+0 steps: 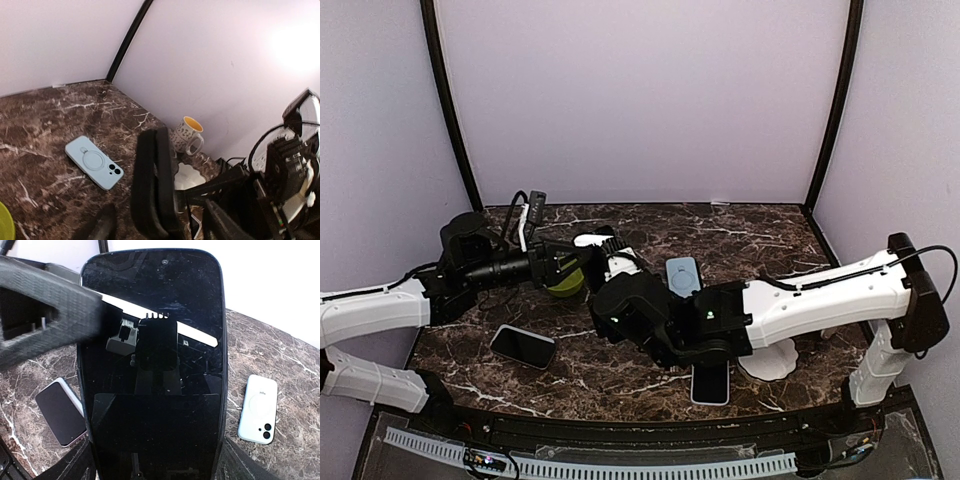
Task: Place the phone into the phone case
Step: Pass from the right arm to the left, then press the top right corner of the phone case.
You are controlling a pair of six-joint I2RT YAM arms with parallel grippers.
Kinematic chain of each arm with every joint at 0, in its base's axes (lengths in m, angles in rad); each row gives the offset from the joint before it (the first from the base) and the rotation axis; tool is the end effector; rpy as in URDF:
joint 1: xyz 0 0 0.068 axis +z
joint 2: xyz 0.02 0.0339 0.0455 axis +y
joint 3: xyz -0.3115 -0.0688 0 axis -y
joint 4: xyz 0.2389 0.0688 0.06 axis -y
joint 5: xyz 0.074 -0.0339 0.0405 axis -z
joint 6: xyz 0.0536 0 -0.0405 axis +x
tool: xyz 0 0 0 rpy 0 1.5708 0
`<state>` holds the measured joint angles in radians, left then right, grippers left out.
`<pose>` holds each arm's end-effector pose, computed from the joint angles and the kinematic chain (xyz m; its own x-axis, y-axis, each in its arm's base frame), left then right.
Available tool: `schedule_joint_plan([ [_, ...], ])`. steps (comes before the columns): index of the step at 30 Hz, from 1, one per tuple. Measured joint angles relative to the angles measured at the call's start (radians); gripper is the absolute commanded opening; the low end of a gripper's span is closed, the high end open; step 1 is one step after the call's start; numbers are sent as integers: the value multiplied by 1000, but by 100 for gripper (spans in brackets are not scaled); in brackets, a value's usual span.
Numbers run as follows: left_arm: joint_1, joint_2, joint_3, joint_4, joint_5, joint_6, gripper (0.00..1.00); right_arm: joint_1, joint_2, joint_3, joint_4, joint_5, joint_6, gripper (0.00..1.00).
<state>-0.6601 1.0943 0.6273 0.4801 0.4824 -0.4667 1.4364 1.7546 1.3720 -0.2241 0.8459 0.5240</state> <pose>0.1735 -0.1662 0.3379 -0.4000 -0.1941 -0.8957 0.8170 0.3673 -0.4445 0.0948 0.4019 0.3238 -0.3537 -0.1398 -0.9249 -0.4593 0.8873 0.0415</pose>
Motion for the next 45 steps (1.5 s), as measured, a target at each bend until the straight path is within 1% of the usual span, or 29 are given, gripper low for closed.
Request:
schedule_joint_plan([
  [1,0,5,0,-1,-1,-6,29,4,2,3,2,2,-5,0],
  [2,0,7,0,-1,-2,-13,22,6,2,5,5,3,-9,0],
  [3,0,9,0,-1,-3,-11,9,7,2,5,8,5,-14,0],
  [5,-1,9,0,9,12,-30,1,7,4,5,6,6,-18,0],
  [7,-18,5,2,32,35,-42,0,2,16,5,13,12,-20,0],
  [8,-16,5,2,31,37,-46,0,3,17,5,13,14,-20,3],
  [9,-13,8,1,32,42,-52,0,3,16,5,13,16,-21,12],
  [11,-12,8,1,34,46,-54,0,3,16,5,13,16,-22,31],
  [12,-11,9,1,35,49,-54,0,4,16,4,14,18,-22,43],
  [14,-11,10,1,35,52,-54,0,4,16,0,18,18,-23,75],
  [15,-11,11,1,35,54,-54,0,4,12,-8,25,17,-26,89],
  [16,-11,13,1,35,57,-53,0,4,6,-19,35,13,-31,97],
  [17,-12,16,1,35,61,-52,0,4,-1,-33,45,7,-39,98],
  [21,-6,20,-1,6,84,-12,0,3,-74,-90,52,-56,-103,98],
  [23,-4,21,-3,5,121,0,0,-6,-149,-129,51,-131,-151,99],
  [26,-29,20,-8,29,200,15,0,-34,-284,-196,62,-339,-217,98],
  [28,-65,16,-11,45,251,36,0,-68,-381,-253,90,-509,-259,94],
  [30,-100,6,-11,43,289,68,0,-95,-449,-295,121,-636,-285,87],
  [31,-120,-1,-11,42,307,87,0,-108,-476,-315,145,-696,-294,81],
  [34,-159,-18,-11,42,358,133,0,-134,-519,-348,202,-830,-307,57],
  [35,-165,-22,-11,42,372,142,0,-136,-521,-349,212,-854,-318,50],
  [39,-167,-27,-11,43,399,169,0,-143,-520,-350,248,-927,-317,31],
  [41,-168,-29,-11,43,412,176,0,-149,-520,-350,253,-943,-308,28],
  [45,-169,-29,-11,43,422,180,0,-156,-512,-350,264,-960,-303,27],
])
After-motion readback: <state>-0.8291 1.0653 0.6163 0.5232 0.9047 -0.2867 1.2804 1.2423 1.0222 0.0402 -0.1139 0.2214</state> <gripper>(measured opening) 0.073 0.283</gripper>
